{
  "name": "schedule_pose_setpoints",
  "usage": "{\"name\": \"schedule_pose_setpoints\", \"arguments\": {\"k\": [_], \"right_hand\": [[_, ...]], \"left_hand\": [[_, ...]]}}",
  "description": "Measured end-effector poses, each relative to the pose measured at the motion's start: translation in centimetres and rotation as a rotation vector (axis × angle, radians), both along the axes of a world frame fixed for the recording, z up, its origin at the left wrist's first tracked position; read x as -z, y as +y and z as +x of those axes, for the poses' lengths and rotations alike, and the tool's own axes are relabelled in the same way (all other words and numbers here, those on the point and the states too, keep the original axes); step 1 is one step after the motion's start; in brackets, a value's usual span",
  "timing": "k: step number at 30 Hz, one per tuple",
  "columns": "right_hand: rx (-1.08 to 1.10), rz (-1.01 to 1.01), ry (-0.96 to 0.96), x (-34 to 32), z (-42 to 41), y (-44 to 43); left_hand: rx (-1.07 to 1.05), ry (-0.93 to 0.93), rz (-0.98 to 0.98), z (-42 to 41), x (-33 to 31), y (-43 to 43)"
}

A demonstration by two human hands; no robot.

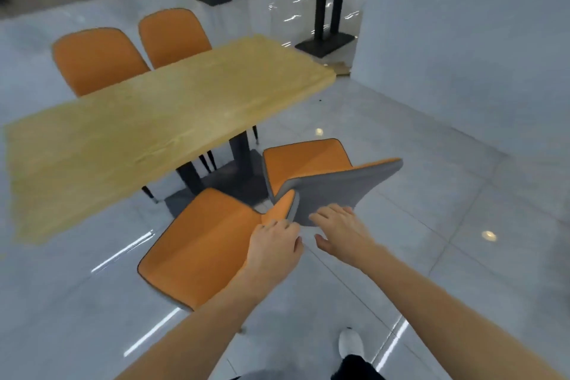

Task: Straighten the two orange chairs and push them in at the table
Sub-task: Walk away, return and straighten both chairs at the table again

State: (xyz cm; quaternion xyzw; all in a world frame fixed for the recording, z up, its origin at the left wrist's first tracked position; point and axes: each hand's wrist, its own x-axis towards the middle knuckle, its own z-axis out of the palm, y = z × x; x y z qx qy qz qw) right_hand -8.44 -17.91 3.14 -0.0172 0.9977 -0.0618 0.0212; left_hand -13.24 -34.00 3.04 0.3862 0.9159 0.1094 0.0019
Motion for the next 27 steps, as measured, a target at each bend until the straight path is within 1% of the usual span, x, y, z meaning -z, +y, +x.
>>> {"name": "schedule_pose_setpoints", "arguments": {"k": [4, 8, 13, 16, 20, 22, 24, 27], "right_hand": [[-0.252, -0.020, 0.013, 1.2, -4.2, 1.3], [-0.443, 0.000, -0.064, 1.6, -7.5, 2.6], [-0.664, 0.021, -0.088, 2.5, -10.7, 2.5], [-0.768, 0.065, -0.148, 3.3, -12.5, 1.4], [-0.850, 0.099, -0.278, 5.2, -14.5, 0.7], [-0.843, 0.087, -0.255, 6.2, -14.7, 0.5], [-0.785, 0.081, -0.193, 7.2, -14.7, 0.3], [-0.761, 0.089, -0.175, 8.3, -15.0, 0.2]], "left_hand": [[-0.228, -0.014, -0.006, -0.9, 1.1, 0.0], [-0.465, -0.080, -0.030, -0.5, 2.0, 0.6], [-0.670, -0.130, -0.072, 0.2, 3.4, 0.9], [-0.748, -0.155, -0.118, 1.0, 4.2, 0.0], [-0.864, -0.213, -0.184, 2.4, 5.7, -2.3], [-0.891, -0.205, -0.208, 2.8, 6.0, -3.2], [-0.830, -0.188, -0.246, 2.6, 6.2, -3.8], [-0.788, -0.156, -0.246, 2.0, 6.9, -4.2]]}}
